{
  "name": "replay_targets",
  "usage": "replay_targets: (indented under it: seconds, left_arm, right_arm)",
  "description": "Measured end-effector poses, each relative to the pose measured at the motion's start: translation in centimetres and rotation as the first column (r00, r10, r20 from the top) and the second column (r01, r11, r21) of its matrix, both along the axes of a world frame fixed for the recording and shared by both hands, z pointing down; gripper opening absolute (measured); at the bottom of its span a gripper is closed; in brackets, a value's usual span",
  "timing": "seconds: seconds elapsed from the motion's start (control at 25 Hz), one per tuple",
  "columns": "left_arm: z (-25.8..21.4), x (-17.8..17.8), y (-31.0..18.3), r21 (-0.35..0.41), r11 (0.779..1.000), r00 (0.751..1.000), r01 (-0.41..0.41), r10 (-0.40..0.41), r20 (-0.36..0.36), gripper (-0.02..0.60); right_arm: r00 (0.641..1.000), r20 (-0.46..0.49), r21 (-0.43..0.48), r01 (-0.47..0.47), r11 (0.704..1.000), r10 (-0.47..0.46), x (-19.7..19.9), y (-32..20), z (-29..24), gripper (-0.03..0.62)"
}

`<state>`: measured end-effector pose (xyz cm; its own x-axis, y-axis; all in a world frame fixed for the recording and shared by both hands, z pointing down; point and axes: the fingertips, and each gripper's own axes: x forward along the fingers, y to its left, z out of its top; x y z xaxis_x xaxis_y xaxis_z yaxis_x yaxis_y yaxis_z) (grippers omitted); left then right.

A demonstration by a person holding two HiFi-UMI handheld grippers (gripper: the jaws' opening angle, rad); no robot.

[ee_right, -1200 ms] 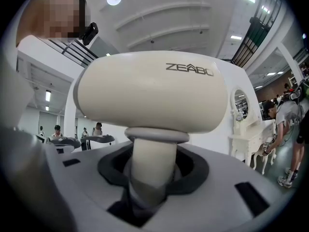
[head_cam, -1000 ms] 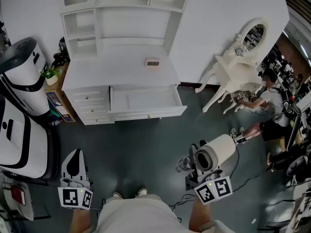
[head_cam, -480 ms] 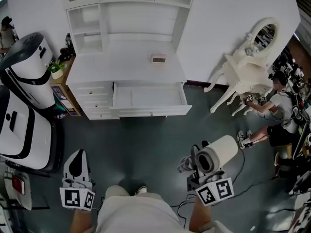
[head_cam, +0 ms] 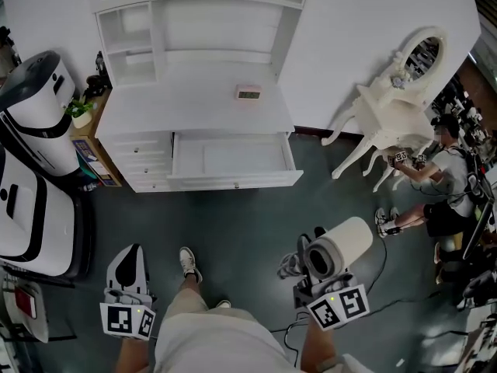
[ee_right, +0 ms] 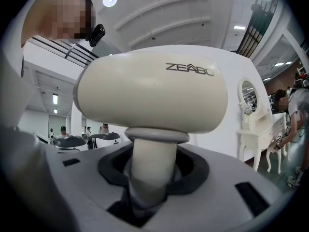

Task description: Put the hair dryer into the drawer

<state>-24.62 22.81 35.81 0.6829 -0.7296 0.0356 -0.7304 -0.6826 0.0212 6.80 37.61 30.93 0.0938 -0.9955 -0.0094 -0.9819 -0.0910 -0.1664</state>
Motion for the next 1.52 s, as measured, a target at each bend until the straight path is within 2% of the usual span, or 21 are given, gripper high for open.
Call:
replay_targets:
  seconds: [0.24,0.6,0.8,1.0,1.28,1.52]
  left_arm:
    - [1.7,3.9,-6.6,-0.042,0.996,0.997,-0.073,0.072,-0.026,0.015]
    - [1.0,8.1,-22.5,-0.045,0.989,0.989,-0.140,0.137,-0.064,0.015]
    - [0.4,10.0,-28.3,-0.042,0.980,0.978,-0.195,0.191,-0.082,0.015]
    - [0.7,11.8,-31.8,-0.063,0.967,0.967,-0.245,0.239,-0.093,0.015]
    - [1.6,15.2,-33.2,-0.096,0.942,0.946,-0.323,0.317,-0.072,0.015]
    - [1.5,17.7,-34.5,-0.086,0.948,0.951,-0.307,0.302,-0.064,0.015]
  right_arm:
    - [0.999,-0.013,-0.038,-0.036,0.999,0.036,1.5,-5.3,0.3,0.170]
    - [0.998,-0.020,-0.058,-0.061,0.996,0.060,3.8,-20.3,-1.4,0.170]
    - [0.996,-0.033,-0.057,-0.086,0.995,0.084,4.3,-25.6,-2.7,0.170]
    - [0.991,-0.038,-0.064,-0.128,0.990,0.126,5.1,-28.3,-3.0,0.170]
    - [0.984,-0.004,-0.080,-0.178,0.981,0.179,7.2,-29.1,-1.9,0.170]
    - [0.987,-0.036,-0.092,-0.158,0.983,0.155,9.7,-30.9,-1.0,0.170]
